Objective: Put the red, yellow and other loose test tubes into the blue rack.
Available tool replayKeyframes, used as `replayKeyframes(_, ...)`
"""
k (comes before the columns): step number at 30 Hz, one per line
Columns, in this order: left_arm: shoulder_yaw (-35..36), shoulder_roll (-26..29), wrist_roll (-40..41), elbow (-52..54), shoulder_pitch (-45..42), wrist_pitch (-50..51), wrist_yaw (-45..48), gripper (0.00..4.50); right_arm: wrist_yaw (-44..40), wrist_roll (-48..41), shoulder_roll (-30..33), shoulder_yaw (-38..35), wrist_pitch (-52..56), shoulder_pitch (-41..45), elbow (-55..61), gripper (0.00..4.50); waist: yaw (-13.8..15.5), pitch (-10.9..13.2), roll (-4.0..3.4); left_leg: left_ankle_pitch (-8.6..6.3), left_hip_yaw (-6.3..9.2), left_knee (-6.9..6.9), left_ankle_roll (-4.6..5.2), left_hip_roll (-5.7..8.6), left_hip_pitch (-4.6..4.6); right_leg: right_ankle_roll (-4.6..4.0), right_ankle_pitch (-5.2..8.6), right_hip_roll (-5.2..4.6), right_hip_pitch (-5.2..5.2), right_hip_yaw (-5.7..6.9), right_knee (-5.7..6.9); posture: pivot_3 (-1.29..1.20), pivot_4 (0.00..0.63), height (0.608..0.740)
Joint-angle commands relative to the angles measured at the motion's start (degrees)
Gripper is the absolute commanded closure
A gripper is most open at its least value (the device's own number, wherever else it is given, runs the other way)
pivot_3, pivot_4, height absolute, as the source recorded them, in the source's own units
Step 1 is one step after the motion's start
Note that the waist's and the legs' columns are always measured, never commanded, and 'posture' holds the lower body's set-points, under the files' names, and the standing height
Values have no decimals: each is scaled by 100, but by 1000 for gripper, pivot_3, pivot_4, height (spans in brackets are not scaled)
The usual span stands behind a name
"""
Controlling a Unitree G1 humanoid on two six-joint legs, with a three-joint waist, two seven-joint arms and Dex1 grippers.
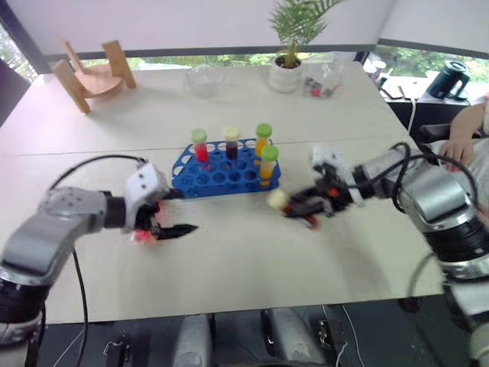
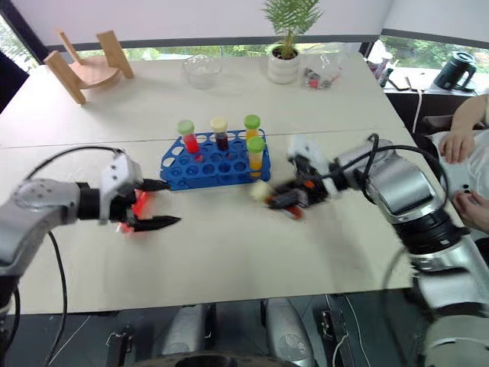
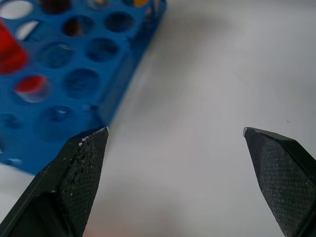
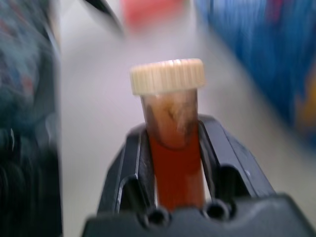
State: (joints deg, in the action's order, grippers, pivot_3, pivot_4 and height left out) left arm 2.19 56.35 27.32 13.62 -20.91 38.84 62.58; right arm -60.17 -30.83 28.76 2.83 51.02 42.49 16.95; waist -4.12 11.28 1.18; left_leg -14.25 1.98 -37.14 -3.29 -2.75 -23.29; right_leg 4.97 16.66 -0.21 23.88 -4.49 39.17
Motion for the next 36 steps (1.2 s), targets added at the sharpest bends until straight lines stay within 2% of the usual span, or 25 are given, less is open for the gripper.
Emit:
replayKeyframes(1, 342, 320, 7, -598, -285, -205, 379, 0, 1706, -87, -1064, -580, -322, -77, 613, 3653, 16, -1, -2, 0, 3, 1, 0, -3, -3, -2, -1, 4, 5, 1, 1, 0, 150, 740)
replayKeyframes(3, 309, 442, -40, -902, -436, -260, 542, 0, 2643, 304, -1862, -541, -910, -247, 549, 3653, 47, -3, 3, 0, 3, 4, -1, -2, -10, -4, 0, 1, 11, 4, -1, 0, 150, 740)
replayKeyframes(5, 241, 542, -88, -1100, -551, -250, 668, 0, 3261, 888, -2400, -221, -1733, -543, 326, 3653, 69, -4, 4, 1, -5, 3, -2, 3, -22, -4, 0, -7, 22, 2, -3, 0, 150, 740)
replayKeyframes(8, 166, 638, -159, -1264, -636, -264, 832, 0, 3711, 1621, -2838, 372, -2743, -858, -144, 3653, 69, -4, 4, 2, -19, 3, -5, 8, -30, -2, -1, -21, 36, -1, -3, 0, 150, 740)
replayKeyframes(12, 107, 619, -202, -1287, -755, -198, 875, 0, 4091, 2152, -3269, 786, -3720, -1084, -993, 3653, 33, -4, 4, 3, -23, 5, -6, 10, -30, -2, -1, -24, 42, 0, 2, 0, 150, 740)
replayKeyframes(22, 216, 550, -170, -1040, -507, -59, 702, 0, 4299, 2846, -3279, 1119, -5096, -1292, -2054, 3653, 15, -4, 4, 3, -22, 7, -6, 9, -29, -2, -1, -24, 43, -2, 4, 0, 150, 740)
replayKeyframes(36, 302, 521, -109, -901, -390, 20, 531, 0, 4678, 3310, -3218, 1034, -5880, -1446, -2736, 3653, 16, -4, 5, 3, -22, 7, -7, 9, -29, -2, -1, -24, 42, -3, 4, 0, 150, 740)
